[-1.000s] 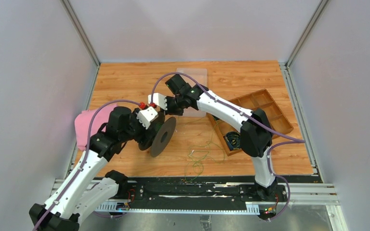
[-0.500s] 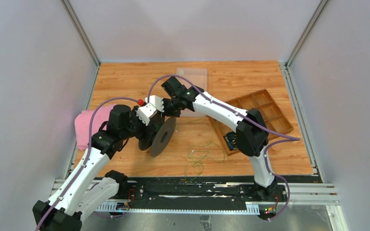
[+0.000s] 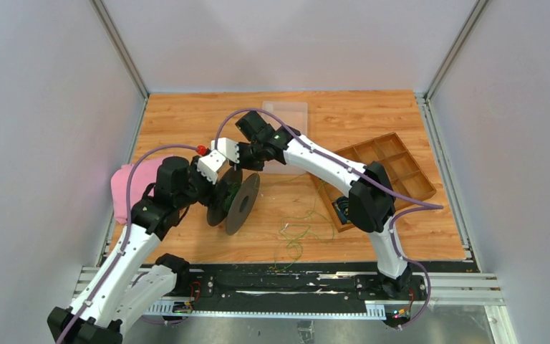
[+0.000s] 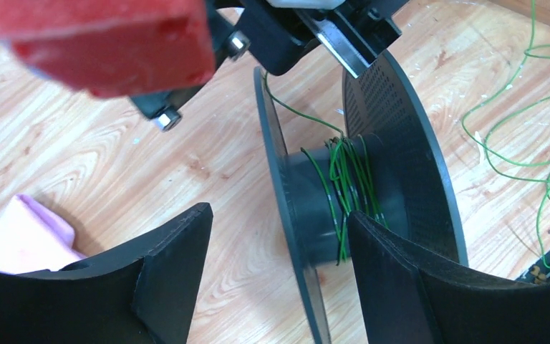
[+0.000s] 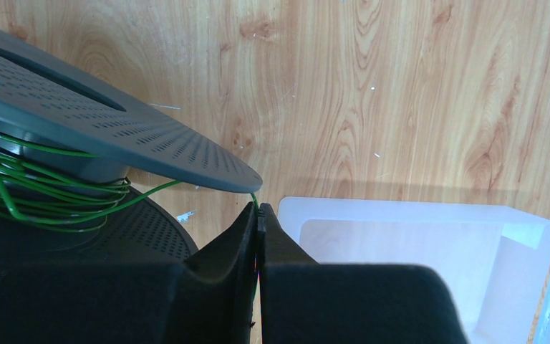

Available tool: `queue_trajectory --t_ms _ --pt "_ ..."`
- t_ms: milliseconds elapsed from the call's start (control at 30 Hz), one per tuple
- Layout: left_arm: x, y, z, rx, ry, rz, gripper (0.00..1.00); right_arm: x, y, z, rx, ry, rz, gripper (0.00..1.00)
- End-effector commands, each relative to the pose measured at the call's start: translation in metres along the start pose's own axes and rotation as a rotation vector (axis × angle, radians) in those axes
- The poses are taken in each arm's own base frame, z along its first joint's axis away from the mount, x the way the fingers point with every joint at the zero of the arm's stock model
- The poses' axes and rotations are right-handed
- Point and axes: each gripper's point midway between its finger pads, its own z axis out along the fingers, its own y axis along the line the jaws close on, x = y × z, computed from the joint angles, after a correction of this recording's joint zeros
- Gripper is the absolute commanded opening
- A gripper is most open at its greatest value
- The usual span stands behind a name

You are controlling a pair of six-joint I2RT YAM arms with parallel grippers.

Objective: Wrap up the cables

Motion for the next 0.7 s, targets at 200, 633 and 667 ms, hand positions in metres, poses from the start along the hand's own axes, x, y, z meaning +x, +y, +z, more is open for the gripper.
queue_trajectory --t_ms 200,633,667 --pt "-0.011 0.011 -0.02 -0.053 -0.029 0.069 0.75 -0.008 -0.007 -0.012 0.009 0.008 -0.011 0.01" --pt "-0.005 -0.002 -0.013 0.019 -0.03 0.063 0.76 -0.015 -0.005 -0.004 -0.016 -0.001 0.03 0.01" --pt "-0.006 -0.002 -0.012 0.016 -0.034 0.054 0.76 -0.014 -0.006 -0.003 -0.011 0.004 0.041 0.01"
